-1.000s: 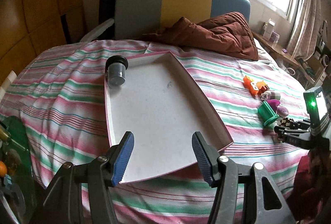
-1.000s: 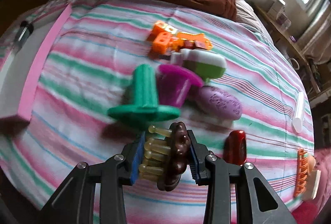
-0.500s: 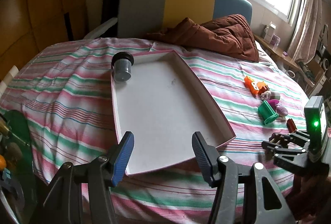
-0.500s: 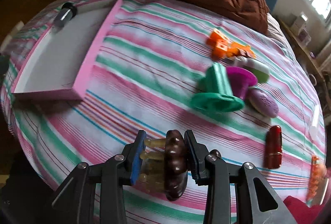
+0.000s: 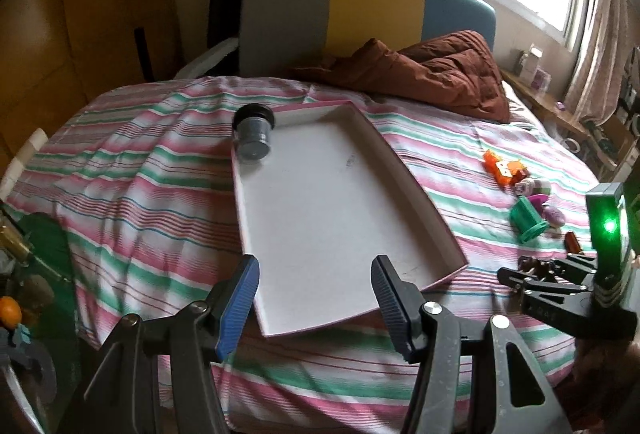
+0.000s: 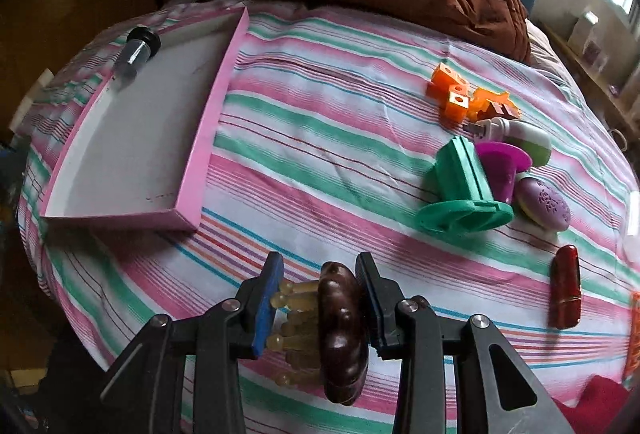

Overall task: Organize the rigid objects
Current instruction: 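Carry the brown spiky roller with the right gripper toward the tray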

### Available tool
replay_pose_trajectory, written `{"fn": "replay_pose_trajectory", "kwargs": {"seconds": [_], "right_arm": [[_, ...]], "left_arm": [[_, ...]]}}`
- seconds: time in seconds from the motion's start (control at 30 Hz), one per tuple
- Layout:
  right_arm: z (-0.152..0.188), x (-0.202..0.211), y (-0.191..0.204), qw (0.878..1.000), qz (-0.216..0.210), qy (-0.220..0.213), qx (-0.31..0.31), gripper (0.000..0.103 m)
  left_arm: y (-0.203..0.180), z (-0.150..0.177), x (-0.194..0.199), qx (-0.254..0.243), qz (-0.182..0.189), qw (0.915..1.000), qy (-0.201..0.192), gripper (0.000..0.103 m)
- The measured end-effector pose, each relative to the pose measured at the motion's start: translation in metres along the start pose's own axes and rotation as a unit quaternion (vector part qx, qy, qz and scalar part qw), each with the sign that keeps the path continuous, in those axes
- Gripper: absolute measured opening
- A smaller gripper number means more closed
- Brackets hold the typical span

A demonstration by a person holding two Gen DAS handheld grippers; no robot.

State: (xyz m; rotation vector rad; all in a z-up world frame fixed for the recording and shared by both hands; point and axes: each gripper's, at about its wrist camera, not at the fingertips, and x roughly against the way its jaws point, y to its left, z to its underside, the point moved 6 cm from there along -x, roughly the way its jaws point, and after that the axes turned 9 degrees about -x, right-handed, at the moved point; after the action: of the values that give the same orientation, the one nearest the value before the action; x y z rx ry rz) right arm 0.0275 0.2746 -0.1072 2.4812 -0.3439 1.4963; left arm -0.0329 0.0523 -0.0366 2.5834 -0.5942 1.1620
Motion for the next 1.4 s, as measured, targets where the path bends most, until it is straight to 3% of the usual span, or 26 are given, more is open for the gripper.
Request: {"fn": "replay_pose_trajectory", "kwargs": {"seconds": [0.37, 0.83, 1.17, 1.4], "right_arm": [[-0.012, 0.011, 0.017, 0.997, -0.066, -0.008, -0.038, 0.036], [-0.034, 0.04, 0.094, 0.99, -0.13, -0.049, 0.034, 0.036], [-0.038, 0.022, 0.148, 0.985, -0.143, -0.035, 0.093, 0.035], [-0.056, 0.009, 0.162, 0.985, -0.147, -0.026, 0.091, 0.035]], "left_arm": [[0.03, 0.016, -0.004, 0.038, -0.013, 0.9989, 0.023, 0.059], [0.064, 0.032, -0.004, 0.087, -0.018, 0.9954, 0.035, 0.059], [0.079, 0.038, 0.0, 0.102, -0.025, 0.9938, 0.034, 0.059], [0.087, 0.044, 0.002, 0.112, -0.027, 0.9928, 0.033, 0.059]]}}
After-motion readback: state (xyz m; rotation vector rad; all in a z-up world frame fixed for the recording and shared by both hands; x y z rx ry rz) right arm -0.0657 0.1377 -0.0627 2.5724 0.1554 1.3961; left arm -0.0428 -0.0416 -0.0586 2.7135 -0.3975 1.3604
